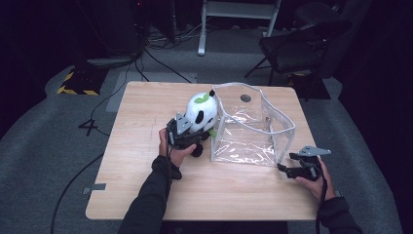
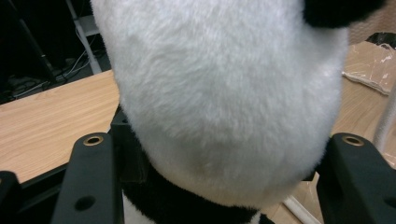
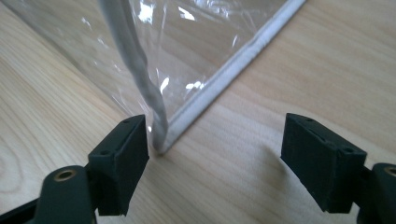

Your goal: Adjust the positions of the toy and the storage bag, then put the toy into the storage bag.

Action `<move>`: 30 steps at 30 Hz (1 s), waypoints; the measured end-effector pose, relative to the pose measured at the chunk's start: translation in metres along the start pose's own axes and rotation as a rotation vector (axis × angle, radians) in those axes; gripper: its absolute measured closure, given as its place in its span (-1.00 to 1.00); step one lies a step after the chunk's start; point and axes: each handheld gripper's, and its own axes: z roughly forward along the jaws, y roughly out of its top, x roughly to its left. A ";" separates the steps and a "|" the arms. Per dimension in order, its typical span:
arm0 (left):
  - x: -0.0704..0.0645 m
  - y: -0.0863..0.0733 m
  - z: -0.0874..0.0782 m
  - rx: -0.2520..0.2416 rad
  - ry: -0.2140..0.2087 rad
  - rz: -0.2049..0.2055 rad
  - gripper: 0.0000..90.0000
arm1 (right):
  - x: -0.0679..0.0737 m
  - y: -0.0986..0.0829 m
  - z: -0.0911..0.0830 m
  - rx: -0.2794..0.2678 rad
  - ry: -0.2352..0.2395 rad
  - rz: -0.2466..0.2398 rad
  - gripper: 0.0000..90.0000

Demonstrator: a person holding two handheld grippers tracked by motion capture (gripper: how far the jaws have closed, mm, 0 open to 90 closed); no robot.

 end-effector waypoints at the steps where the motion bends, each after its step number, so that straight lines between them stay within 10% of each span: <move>1: 0.000 0.000 0.000 0.000 0.000 -0.001 -0.14 | 0.000 -0.001 0.001 0.003 0.006 0.001 -0.49; 30: 0.004 0.029 -0.010 -0.066 0.014 -0.006 -0.05 | 0.000 -0.004 0.001 -0.010 0.002 0.013 -0.52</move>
